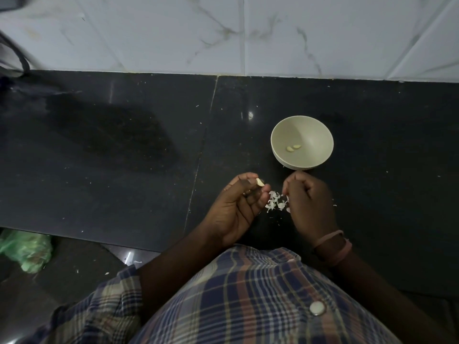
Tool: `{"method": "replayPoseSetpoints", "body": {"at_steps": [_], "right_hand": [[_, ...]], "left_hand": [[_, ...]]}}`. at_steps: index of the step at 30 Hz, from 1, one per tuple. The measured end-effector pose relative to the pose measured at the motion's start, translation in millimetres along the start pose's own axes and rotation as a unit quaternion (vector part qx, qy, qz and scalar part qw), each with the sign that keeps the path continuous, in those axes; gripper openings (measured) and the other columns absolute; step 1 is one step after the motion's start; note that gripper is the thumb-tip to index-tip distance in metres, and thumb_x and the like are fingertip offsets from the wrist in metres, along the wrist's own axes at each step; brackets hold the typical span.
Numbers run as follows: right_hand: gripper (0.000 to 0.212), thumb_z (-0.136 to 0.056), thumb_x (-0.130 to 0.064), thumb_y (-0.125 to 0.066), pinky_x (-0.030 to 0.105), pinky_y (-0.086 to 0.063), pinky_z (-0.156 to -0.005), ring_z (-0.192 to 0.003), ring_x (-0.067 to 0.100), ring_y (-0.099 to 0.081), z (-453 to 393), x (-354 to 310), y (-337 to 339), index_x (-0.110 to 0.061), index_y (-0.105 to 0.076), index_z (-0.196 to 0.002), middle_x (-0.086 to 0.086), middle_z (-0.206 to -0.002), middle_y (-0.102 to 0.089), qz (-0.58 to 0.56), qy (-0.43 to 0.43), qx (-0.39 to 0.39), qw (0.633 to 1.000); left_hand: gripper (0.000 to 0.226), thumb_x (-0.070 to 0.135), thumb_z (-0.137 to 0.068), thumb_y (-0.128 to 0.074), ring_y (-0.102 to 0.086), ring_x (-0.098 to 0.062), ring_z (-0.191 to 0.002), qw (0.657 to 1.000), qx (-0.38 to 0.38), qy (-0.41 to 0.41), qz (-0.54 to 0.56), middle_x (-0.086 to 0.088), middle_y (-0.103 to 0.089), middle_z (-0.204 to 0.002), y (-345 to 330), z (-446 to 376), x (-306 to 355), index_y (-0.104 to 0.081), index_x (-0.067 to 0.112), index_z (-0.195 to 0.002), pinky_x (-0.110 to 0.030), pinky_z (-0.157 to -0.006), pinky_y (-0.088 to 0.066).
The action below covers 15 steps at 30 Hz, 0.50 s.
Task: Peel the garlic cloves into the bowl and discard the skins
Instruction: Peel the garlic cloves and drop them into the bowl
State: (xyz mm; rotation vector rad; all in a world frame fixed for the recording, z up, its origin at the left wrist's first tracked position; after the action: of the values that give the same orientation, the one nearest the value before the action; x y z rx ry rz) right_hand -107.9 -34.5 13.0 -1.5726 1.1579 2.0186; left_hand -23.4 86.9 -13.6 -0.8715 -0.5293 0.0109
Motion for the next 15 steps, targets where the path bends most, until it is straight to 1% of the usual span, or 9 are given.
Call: {"method": "replayPoseSetpoints", "body": {"at_steps": [2,3,4,5,6,8,10,12,15], "right_hand": [[0.032,-0.096,-0.026,-0.054,0.036,-0.042,-0.059,-0.059,0.015,-0.052,0.7,0.3,-3.5,-0.011,-0.057,-0.069,-0.001,-0.059,-0.054,0.047,0.007,-0.011,0.999],[0.025,-0.097,-0.024,-0.057,0.033,-0.046,-0.063,-0.064,0.010,-0.056,1.3,-0.7,-4.4,-0.013,-0.061,-0.075,-0.004,-0.066,-0.060,0.059,0.014,-0.014,0.998],[0.015,-0.096,-0.019,-0.059,0.025,-0.048,-0.068,-0.073,0.005,-0.060,1.9,-2.7,-5.4,-0.016,-0.066,-0.084,-0.007,-0.077,-0.065,0.060,0.018,-0.020,0.998],[0.011,-0.094,-0.013,-0.060,0.017,-0.048,-0.073,-0.082,0.002,-0.062,2.5,-4.5,-6.0,-0.018,-0.069,-0.092,-0.009,-0.087,-0.068,0.064,0.022,-0.027,0.997],[0.017,-0.092,-0.006,-0.059,0.013,-0.047,-0.076,-0.087,0.002,-0.062,2.8,-6.9,-6.1,-0.018,-0.071,-0.095,-0.009,-0.093,-0.068,0.068,0.033,-0.031,0.997],[0.024,-0.085,0.002,-0.057,0.019,-0.049,-0.076,-0.083,0.004,-0.062,2.8,-11.3,-4.0,-0.017,-0.071,-0.083,-0.008,-0.087,-0.068,0.076,0.061,-0.023,0.995],[0.024,-0.084,0.002,-0.057,0.026,-0.050,-0.070,-0.075,0.007,-0.063,2.5,-13.4,-1.6,-0.017,-0.068,-0.074,-0.008,-0.077,-0.067,0.058,0.059,-0.012,0.996],[0.016,-0.088,-0.007,-0.062,0.026,-0.051,-0.067,-0.072,0.008,-0.064,2.7,-13.1,-0.4,-0.018,-0.069,-0.079,-0.007,-0.076,-0.068,0.027,0.040,-0.005,0.999],[0.007,-0.090,-0.015,-0.066,0.029,-0.055,-0.072,-0.078,0.008,-0.066,3.9,-12.0,-2.2,-0.021,-0.070,-0.091,-0.008,-0.086,-0.070,0.009,0.029,-0.024,0.999]], "left_hand": [[0.009,0.006,-0.091,-0.058,-0.071,-0.017,-0.084,1.000,-0.001,-0.004,-0.001,-0.009,-0.070,-0.089,0.3,-0.2,0.7,-0.065,0.011,-0.093,-0.025,-0.074,-0.059],[0.009,0.006,-0.091,-0.058,-0.071,-0.016,-0.084,1.000,-0.002,-0.007,-0.002,-0.009,-0.071,-0.092,0.3,-0.1,0.9,-0.065,0.011,-0.094,-0.025,-0.074,-0.059],[0.008,0.007,-0.089,-0.059,-0.071,-0.016,-0.083,1.000,0.000,-0.011,-0.003,-0.010,-0.071,-0.094,0.7,-0.4,1.6,-0.065,0.011,-0.094,-0.024,-0.074,-0.059],[0.008,0.008,-0.088,-0.061,-0.072,-0.016,-0.083,1.000,0.001,-0.014,-0.003,-0.011,-0.071,-0.096,1.0,-0.5,2.2,-0.065,0.011,-0.094,-0.024,-0.073,-0.060],[0.008,0.008,-0.087,-0.062,-0.072,-0.016,-0.083,1.000,0.004,-0.018,-0.004,-0.011,-0.072,-0.096,1.9,-0.6,2.6,-0.065,0.011,-0.094,-0.024,-0.073,-0.060],[0.009,0.009,-0.087,-0.063,-0.073,-0.016,-0.082,1.000,0.010,-0.023,-0.005,-0.011,-0.072,-0.096,3.6,-1.1,2.8,-0.066,0.011,-0.095,-0.024,-0.073,-0.060],[0.010,0.008,-0.089,-0.062,-0.073,-0.016,-0.083,1.000,0.014,-0.024,-0.009,-0.010,-0.073,-0.095,4.5,-0.7,2.2,-0.066,0.011,-0.097,-0.024,-0.073,-0.060],[0.012,0.008,-0.090,-0.062,-0.073,-0.016,-0.086,1.000,0.013,-0.024,-0.015,-0.009,-0.073,-0.096,5.1,-0.2,1.4,-0.069,0.011,-0.099,-0.024,-0.074,-0.060],[0.017,0.008,-0.087,-0.063,-0.074,-0.018,-0.090,0.999,0.009,-0.027,-0.020,-0.010,-0.074,-0.097,4.4,0.1,1.2,-0.076,0.012,-0.097,-0.024,-0.075,-0.060]]}}
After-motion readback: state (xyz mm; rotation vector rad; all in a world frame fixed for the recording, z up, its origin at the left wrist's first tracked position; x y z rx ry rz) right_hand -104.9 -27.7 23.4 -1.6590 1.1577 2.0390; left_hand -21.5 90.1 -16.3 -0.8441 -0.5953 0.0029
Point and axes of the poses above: each hand's wrist, its own z-axis away from the middle knuckle, its own y-axis out of the back of the hand, x = y × z, the point moved 6 cm from there along -z, towards the middle knuckle
